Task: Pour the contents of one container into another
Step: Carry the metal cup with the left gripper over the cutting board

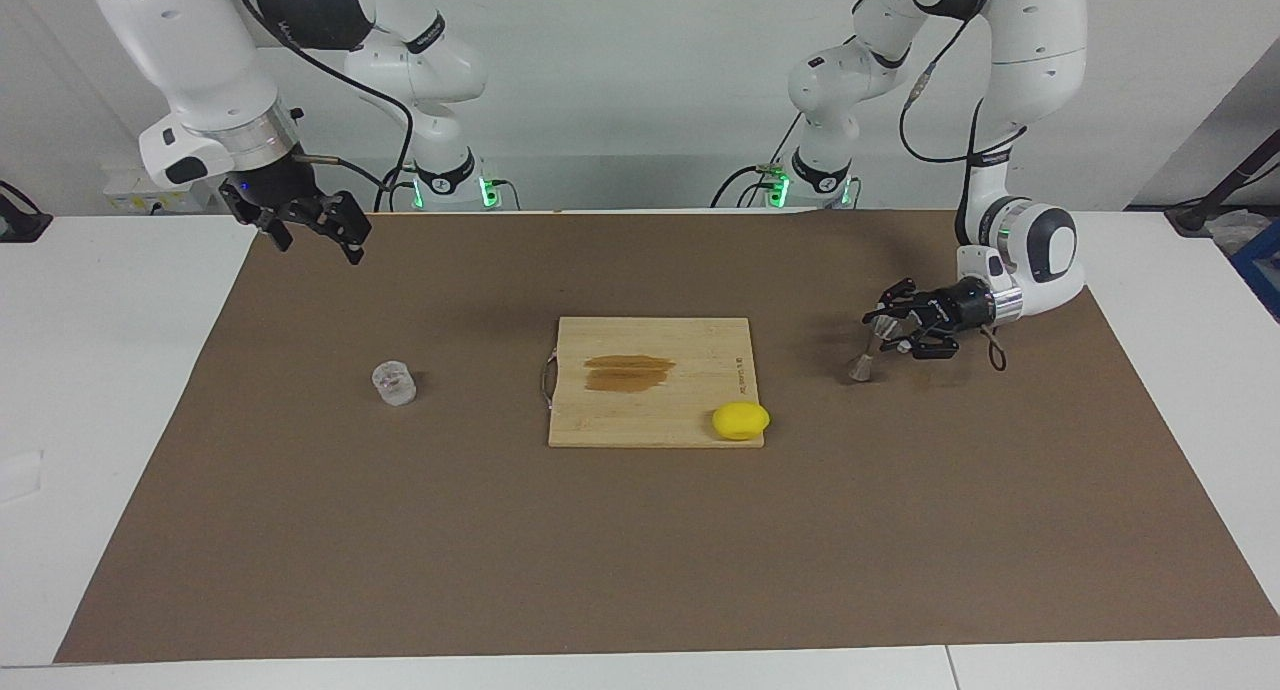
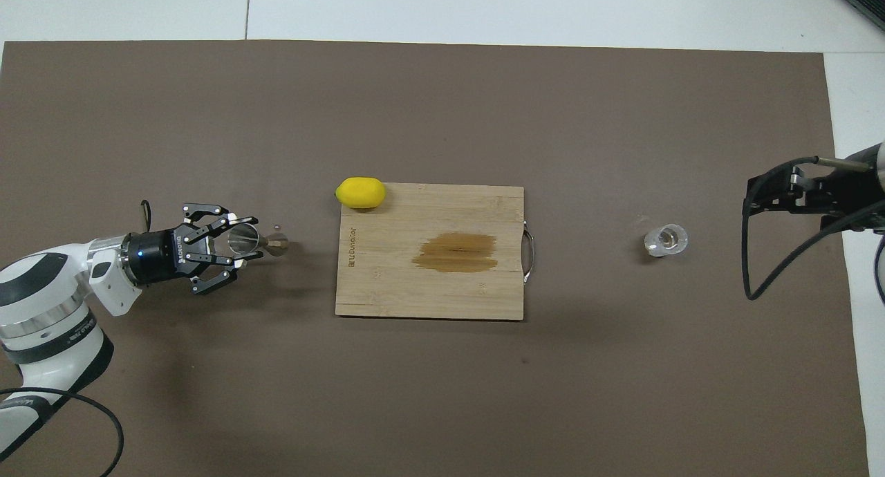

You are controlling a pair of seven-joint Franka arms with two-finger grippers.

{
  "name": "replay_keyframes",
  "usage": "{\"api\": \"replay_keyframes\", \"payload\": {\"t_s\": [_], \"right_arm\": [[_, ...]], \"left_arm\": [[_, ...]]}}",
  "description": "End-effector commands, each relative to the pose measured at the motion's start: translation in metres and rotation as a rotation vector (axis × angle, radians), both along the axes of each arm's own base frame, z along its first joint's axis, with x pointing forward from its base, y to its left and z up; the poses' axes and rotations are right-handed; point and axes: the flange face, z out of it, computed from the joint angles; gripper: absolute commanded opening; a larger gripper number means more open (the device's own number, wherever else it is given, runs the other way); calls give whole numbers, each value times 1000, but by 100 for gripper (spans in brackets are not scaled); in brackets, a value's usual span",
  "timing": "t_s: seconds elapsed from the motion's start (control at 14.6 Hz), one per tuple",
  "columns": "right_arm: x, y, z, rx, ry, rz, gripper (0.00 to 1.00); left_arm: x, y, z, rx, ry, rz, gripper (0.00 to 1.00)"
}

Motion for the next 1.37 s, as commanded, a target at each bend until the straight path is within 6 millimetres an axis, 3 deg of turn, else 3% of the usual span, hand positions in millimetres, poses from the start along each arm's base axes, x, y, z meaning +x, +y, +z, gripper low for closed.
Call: {"api": "replay_keyframes", "payload": {"t_s": [0.0,0.34,0.62,0.82,1.16,1.3], "right_arm": [[-7,-2,1,22,1,14,100],[-7,-2,2,22,0,14,100],[-7,-2,2,22,0,14,100],[-7,-2,1,22,1,14,100],[-7,-2,1,22,1,14,100],[-7,-2,1,22,1,14,100]], "left_arm": [[-1,-47,27,20,29,2,35],[-5,-157,24,25,63,33,35],[-27,-248,17,53,123,93,35],[-38,-290,12,74,169,155,35],[-31,-327,21,98,183,225,36],[-40,-342,20,89,194,222,35]]}}
